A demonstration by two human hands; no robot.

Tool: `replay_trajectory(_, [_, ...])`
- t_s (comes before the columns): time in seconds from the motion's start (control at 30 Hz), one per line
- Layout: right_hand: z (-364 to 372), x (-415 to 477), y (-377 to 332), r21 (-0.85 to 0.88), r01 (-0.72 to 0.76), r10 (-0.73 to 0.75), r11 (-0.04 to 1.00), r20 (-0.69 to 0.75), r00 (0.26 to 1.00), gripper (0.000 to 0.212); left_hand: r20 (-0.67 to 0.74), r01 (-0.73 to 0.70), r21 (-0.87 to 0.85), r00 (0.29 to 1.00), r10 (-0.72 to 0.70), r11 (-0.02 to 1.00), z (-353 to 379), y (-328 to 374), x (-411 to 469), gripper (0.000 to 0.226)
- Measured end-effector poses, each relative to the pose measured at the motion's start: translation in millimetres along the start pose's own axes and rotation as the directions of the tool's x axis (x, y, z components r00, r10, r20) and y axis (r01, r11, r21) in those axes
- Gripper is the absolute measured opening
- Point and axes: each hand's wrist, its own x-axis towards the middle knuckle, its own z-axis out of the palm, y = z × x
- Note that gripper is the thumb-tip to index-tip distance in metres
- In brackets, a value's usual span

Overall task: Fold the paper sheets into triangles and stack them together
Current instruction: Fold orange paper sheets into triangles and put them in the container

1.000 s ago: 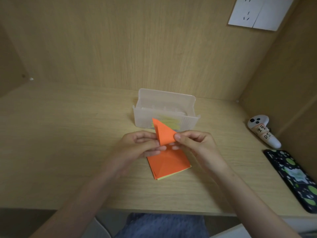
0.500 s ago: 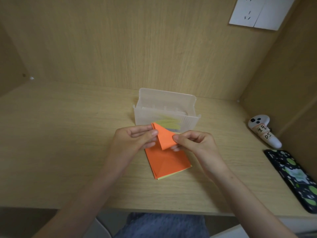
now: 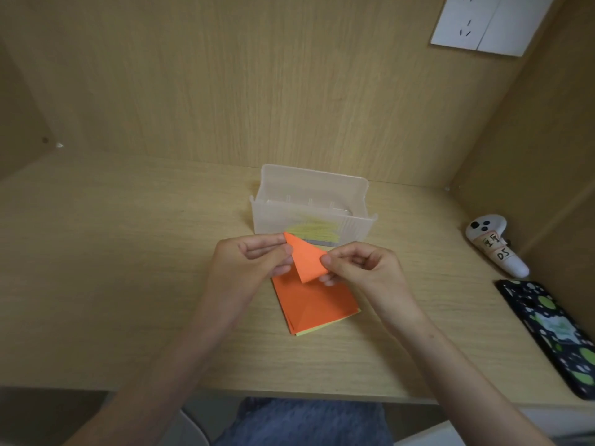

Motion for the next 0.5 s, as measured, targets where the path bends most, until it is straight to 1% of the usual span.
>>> replay_trajectory(0.13, [-0.4,-0.4,-0.2,0.067,0.025,-0.026,0.997,0.004,1.000,0.019,-0.006,-0.003,-0.001,1.000,0.003,1.000,-0.5,0.8,-1.0,0.012])
replay_trajectory(0.17, [-0.5,-0.5,-0.4,0.070,0.019,-0.020,0.997,0.009,1.000,0.020,-0.010,-0.001,-0.006,1.000,0.001,1.000,-0.6,0.8,-1.0,0.012])
replay_trajectory(0.3, [-1.1,-0.2,-1.0,0.071,-0.014,0.013,0.997,0.023,1.000,0.007,-0.006,0.010,0.000,1.000,-0.010,1.000,-1.0,0.6,-1.6,0.011])
replay_trajectory(0.5, [-2.8,-0.8,-1.0,0.067,-0.023,0.021,0.997,0.031,0.999,0.006,-0.006,0.036,-0.012,0.999,-0.036,0.999,0.5,0.8,-1.1,0.012])
